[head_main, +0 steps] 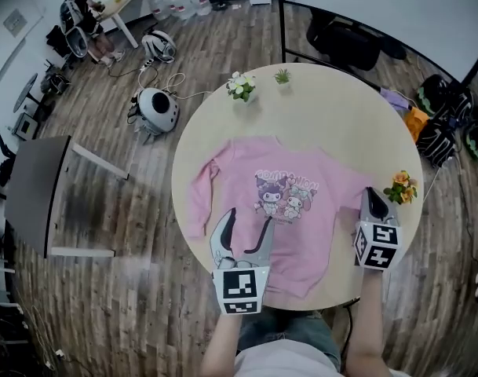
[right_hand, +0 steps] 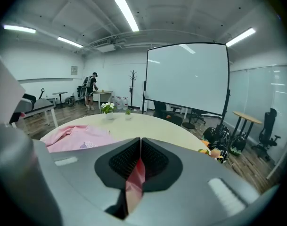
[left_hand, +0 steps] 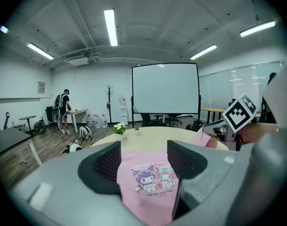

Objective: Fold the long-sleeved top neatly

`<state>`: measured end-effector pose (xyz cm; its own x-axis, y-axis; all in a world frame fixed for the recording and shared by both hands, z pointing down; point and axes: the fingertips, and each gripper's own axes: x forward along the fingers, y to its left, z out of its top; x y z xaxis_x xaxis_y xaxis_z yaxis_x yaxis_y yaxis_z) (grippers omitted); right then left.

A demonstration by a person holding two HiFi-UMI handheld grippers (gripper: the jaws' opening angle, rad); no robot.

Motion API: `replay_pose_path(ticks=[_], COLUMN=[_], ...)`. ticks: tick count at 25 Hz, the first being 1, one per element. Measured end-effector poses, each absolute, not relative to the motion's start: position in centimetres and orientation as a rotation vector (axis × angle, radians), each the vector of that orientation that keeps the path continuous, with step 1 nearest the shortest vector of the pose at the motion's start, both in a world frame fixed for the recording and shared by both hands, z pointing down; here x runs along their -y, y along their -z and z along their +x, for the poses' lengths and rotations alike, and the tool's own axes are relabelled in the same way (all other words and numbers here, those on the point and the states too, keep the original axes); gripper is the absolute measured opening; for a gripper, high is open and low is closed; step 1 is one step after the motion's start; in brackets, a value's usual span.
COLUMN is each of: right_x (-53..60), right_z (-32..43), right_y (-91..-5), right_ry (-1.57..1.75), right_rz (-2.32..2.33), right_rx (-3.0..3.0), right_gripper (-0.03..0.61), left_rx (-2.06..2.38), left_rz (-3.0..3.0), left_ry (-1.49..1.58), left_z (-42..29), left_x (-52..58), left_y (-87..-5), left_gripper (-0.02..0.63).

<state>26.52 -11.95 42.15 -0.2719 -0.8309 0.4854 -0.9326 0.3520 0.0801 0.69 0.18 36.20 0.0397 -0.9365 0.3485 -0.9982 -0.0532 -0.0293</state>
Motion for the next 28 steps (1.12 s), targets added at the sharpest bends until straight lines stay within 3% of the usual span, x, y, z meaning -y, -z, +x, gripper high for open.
replay_pose_path(ticks=[11,21,28], right_x=[13.1,14.3,15.3], right_z=[17.8,12.4,10.5], right_y=[-44.5,-50.1,-54.0], right_ry=[-0.156,-0.218,-0.328], right_rz=[1.356,1.313,1.308], right_rx=[2.112,1.990,1.954], right_gripper=[0.035,0.038,0.107], left_rx=[1.961,1.870,1.823], left_rz=[2.103,2.135,2.139], left_ry=[-0.394,-0.420,-0.437], left_z=[-4.7,-8.8,-9.9], left_x=[0.6,3.3,5.3], left_y=[-36.8,-38.7,-40.0], left_gripper=[0.298,0.298,0.298])
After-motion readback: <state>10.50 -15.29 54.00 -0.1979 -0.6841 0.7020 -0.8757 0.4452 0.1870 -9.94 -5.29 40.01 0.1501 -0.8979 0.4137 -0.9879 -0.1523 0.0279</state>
